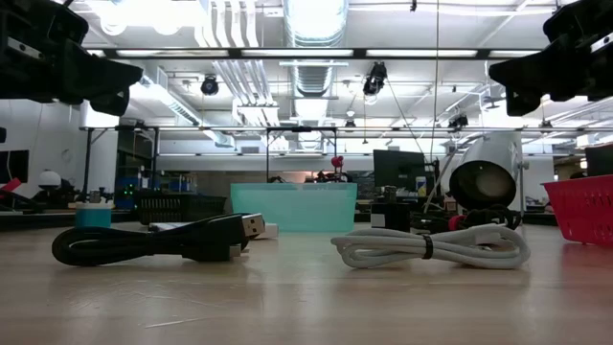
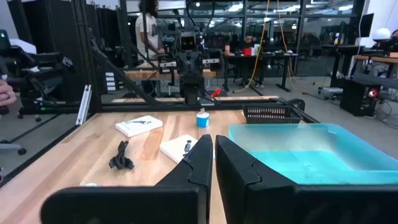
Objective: Pick and place items into bin
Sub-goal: Put the top black charger cable into the green bin
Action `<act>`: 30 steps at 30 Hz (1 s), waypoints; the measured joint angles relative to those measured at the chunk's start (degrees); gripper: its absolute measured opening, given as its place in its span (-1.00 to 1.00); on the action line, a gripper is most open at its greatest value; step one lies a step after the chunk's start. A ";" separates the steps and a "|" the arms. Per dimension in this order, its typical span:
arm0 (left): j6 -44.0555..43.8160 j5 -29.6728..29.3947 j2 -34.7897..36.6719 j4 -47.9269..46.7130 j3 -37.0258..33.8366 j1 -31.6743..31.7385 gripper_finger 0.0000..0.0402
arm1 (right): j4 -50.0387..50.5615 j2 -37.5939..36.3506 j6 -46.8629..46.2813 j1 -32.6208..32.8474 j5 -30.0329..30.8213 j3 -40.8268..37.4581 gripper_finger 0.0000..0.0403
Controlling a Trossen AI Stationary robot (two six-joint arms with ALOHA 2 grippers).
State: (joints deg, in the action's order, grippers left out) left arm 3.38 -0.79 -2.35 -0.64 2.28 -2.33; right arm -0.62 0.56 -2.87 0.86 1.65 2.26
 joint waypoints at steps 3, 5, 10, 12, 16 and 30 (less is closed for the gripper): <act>0.01 -0.03 -0.01 -0.20 0.00 0.00 -1.00 | -0.38 0.00 0.04 0.00 0.01 0.00 -0.96; 0.89 -0.18 -0.02 -0.04 0.00 0.00 -1.00 | -0.15 0.02 -0.02 -0.01 0.02 -0.01 -0.96; 5.43 -2.70 0.04 1.15 0.00 0.00 -1.00 | 0.40 1.22 0.06 0.00 0.02 -0.02 -0.96; 5.54 -2.78 -0.22 2.98 0.00 0.00 -1.00 | 0.31 2.06 1.44 -0.01 0.05 -0.02 -0.96; 7.04 -2.78 -1.30 8.75 -0.07 0.00 -1.00 | -3.26 4.35 9.20 -0.02 2.99 -0.04 -0.96; 13.60 -3.00 -9.69 24.27 -0.33 0.00 -1.00 | -22.61 16.01 15.53 -0.04 7.47 -0.07 -0.95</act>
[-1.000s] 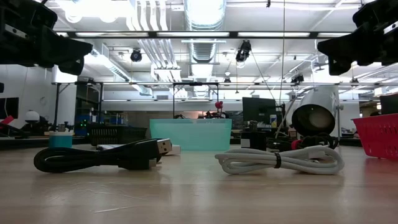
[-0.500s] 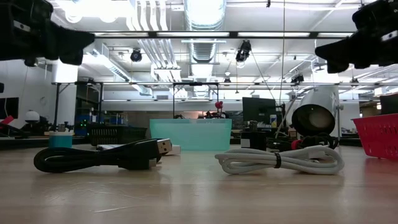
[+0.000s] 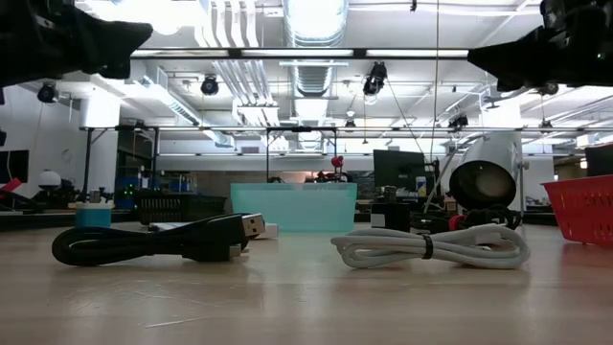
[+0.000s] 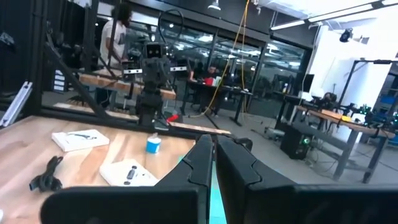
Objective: Pick and place items into bin
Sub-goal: Put the top black charger cable into the green bin
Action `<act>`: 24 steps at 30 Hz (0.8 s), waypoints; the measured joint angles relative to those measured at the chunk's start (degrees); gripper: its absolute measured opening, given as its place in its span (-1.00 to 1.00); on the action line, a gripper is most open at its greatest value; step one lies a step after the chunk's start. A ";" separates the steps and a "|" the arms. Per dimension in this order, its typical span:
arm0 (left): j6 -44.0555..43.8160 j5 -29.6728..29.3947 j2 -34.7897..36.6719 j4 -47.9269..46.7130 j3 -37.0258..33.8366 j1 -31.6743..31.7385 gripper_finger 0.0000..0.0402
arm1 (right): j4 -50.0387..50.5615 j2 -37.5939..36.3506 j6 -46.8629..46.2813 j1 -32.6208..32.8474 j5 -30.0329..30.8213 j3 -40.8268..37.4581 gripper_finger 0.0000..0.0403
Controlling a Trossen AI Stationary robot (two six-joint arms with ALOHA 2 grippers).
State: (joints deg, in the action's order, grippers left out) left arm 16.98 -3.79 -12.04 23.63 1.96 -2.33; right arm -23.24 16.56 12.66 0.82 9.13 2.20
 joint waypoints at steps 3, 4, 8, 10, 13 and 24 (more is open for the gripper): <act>2.01 -0.23 -1.77 2.95 0.00 0.07 -1.00 | -1.65 2.14 0.84 0.00 0.00 0.00 -0.91; 2.70 -0.23 -2.23 3.48 0.00 0.07 -1.00 | -1.84 2.78 1.47 0.00 0.00 0.00 -0.88; 4.76 -0.22 -4.23 5.80 -0.01 0.07 -1.00 | -2.98 4.88 3.86 0.00 0.02 -0.07 -0.77; 6.36 -0.24 -4.99 6.79 -0.02 0.07 -1.00 | -4.29 5.54 4.10 0.00 0.03 -0.07 -0.71; 7.61 -0.24 -6.26 7.09 -0.02 0.07 -1.00 | -6.14 6.08 4.12 0.00 0.02 -0.07 -0.61; 10.97 -0.24 -11.27 7.53 -0.02 0.07 -0.77 | -13.43 6.09 4.49 0.04 0.01 0.42 -0.37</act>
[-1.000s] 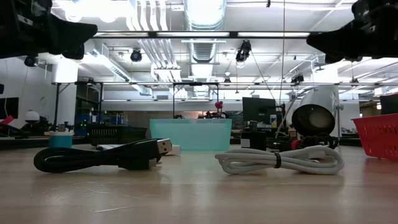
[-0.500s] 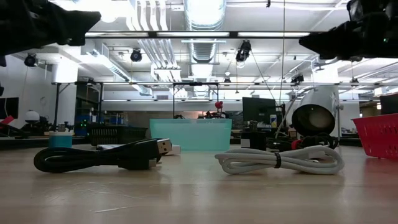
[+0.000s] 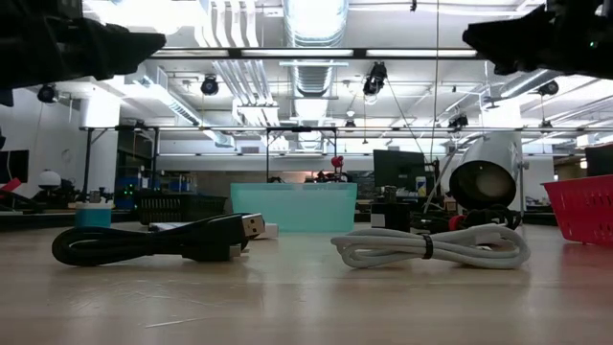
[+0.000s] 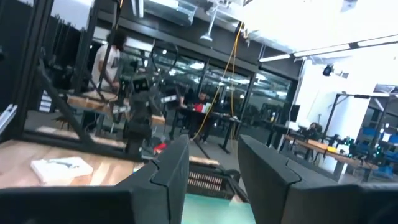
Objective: Pick and place items into bin
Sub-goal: Put the top black charger cable into the green bin
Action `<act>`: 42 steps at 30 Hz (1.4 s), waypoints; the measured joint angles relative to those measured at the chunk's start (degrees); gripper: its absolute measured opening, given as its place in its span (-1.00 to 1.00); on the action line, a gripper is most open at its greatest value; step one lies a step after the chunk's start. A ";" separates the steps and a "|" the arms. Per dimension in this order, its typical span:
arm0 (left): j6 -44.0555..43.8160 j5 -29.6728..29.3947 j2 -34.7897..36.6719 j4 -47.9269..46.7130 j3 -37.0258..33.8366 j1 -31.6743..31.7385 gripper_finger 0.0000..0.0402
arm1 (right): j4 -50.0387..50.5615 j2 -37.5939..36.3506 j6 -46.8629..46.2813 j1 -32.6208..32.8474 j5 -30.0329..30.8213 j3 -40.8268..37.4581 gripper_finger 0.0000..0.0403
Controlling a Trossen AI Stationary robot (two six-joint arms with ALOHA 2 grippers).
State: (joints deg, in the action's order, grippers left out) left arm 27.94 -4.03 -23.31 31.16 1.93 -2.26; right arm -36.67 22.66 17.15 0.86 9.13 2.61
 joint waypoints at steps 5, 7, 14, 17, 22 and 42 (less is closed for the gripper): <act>2.60 -0.13 -1.51 2.41 0.00 0.00 -0.51 | -0.06 0.00 -0.57 0.00 -0.01 1.45 -0.34; 2.60 -0.25 -1.84 2.90 0.00 0.00 -0.45 | -0.12 0.01 -2.33 0.00 -0.02 2.18 -0.34; 2.58 -0.39 -2.10 3.26 0.00 0.00 -0.41 | 1.64 0.00 -14.56 0.00 -0.16 3.49 -0.39; 2.58 -0.38 -2.16 3.21 0.00 0.00 -0.41 | 3.46 0.02 -18.38 0.00 -0.14 3.50 -0.40; 2.54 -0.37 -2.16 3.12 0.00 0.00 -0.41 | 3.46 0.00 -22.98 0.00 -0.16 3.50 -0.39; 2.47 -0.35 -2.16 3.37 0.00 -0.02 -0.41 | 3.43 19.24 -14.76 0.00 -0.12 10.25 -0.35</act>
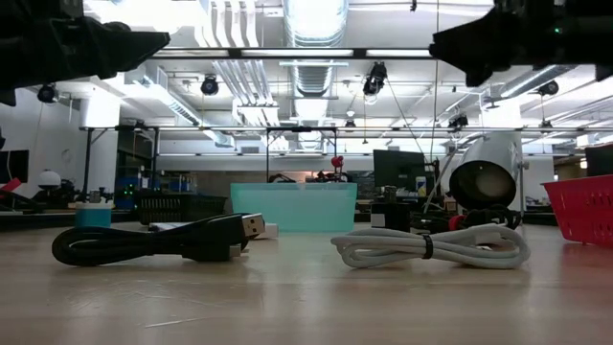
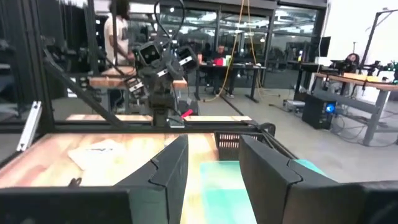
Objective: Pick and place items into bin
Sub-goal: Put the top black charger cable into the green bin
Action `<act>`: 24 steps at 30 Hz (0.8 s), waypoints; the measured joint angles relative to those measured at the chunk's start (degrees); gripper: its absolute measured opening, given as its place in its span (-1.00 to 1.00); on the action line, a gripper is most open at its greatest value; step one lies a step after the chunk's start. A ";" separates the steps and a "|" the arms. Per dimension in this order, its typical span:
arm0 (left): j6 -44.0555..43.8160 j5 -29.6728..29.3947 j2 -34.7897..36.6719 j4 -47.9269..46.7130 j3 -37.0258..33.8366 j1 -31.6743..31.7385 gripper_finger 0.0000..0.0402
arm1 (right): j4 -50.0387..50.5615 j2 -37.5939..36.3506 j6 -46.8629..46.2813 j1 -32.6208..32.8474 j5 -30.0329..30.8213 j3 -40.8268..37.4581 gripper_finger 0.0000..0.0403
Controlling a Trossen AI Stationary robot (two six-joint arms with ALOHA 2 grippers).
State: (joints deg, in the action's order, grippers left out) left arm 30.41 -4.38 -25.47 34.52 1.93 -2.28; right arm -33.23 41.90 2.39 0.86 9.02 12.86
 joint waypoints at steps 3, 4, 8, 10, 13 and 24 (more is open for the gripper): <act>0.00 0.00 0.00 0.00 0.00 0.00 -0.41 | 0.05 3.70 0.91 0.00 0.00 2.86 -0.33; 0.00 0.00 0.00 -0.01 0.00 0.00 -0.41 | 0.10 4.84 1.03 0.00 0.00 3.88 -0.32; 0.00 0.00 0.00 -0.02 0.00 0.00 -0.41 | 3.42 8.63 1.05 0.00 0.00 8.87 -0.33; 0.00 0.00 0.00 -0.02 0.01 0.02 -0.41 | 8.92 10.15 1.03 0.00 0.02 11.86 -0.34; 0.00 0.00 0.00 0.00 0.00 0.00 -0.41 | 18.22 12.49 0.78 0.00 0.03 16.67 -0.36; 0.02 0.00 0.00 0.05 0.00 0.00 -0.41 | 35.98 21.95 -4.56 0.00 2.67 28.45 -0.42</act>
State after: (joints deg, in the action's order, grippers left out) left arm 30.44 -4.38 -25.47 34.57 1.93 -2.28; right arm 2.75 63.85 -2.18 0.86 11.69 41.31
